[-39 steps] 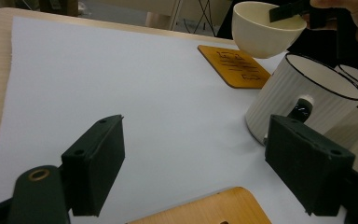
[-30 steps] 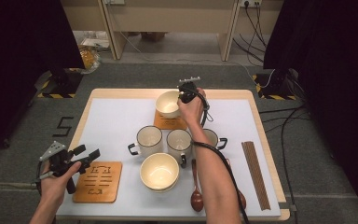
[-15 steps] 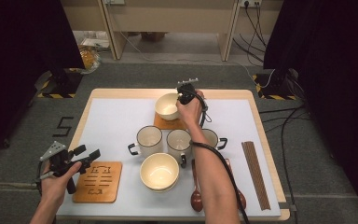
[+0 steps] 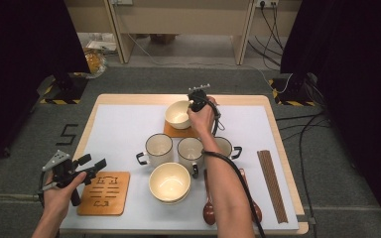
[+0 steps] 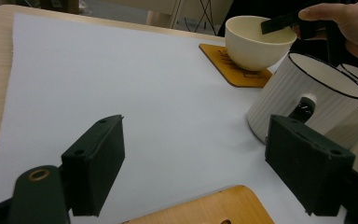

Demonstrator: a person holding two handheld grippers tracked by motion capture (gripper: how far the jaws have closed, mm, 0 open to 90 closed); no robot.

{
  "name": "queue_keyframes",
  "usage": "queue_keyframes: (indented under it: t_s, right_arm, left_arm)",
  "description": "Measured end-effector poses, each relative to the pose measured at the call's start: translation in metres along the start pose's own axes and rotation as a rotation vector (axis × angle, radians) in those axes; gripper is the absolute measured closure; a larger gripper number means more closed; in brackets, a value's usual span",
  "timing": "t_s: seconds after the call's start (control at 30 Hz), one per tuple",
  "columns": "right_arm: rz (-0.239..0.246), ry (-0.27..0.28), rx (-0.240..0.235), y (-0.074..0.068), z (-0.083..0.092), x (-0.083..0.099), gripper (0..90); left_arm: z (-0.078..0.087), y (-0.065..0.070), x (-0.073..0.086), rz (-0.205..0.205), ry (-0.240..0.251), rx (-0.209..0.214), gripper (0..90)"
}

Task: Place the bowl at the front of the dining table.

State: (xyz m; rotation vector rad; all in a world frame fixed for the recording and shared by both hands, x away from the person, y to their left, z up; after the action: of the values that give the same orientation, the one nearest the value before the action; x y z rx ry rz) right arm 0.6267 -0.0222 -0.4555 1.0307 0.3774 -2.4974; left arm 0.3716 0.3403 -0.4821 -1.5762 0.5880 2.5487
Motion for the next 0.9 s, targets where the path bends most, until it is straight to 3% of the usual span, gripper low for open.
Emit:
queue_keyframes:
  t_s: [0.9]
  right_arm:
    - [-0.005, -0.022, -0.026, 0.0025, -0.0047, 0.0026, 83.0]
  left_arm:
    - [-0.0011, 0.0006, 0.0008, -0.003, -0.004, 0.002, 19.2]
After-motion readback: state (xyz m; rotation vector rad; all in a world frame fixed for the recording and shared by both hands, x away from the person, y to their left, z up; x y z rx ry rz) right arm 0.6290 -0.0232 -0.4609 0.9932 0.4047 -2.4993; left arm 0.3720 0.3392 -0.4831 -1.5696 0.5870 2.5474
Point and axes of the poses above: each handheld gripper's, and its own axes: z roughly backward along the jaws, x roughly out of its underside, y roughly to its right, the point moved 4 cm from there along -z, roughly forward along the jaws, and after that the axes turned 7 degrees about -x, right-handed, at the moved point
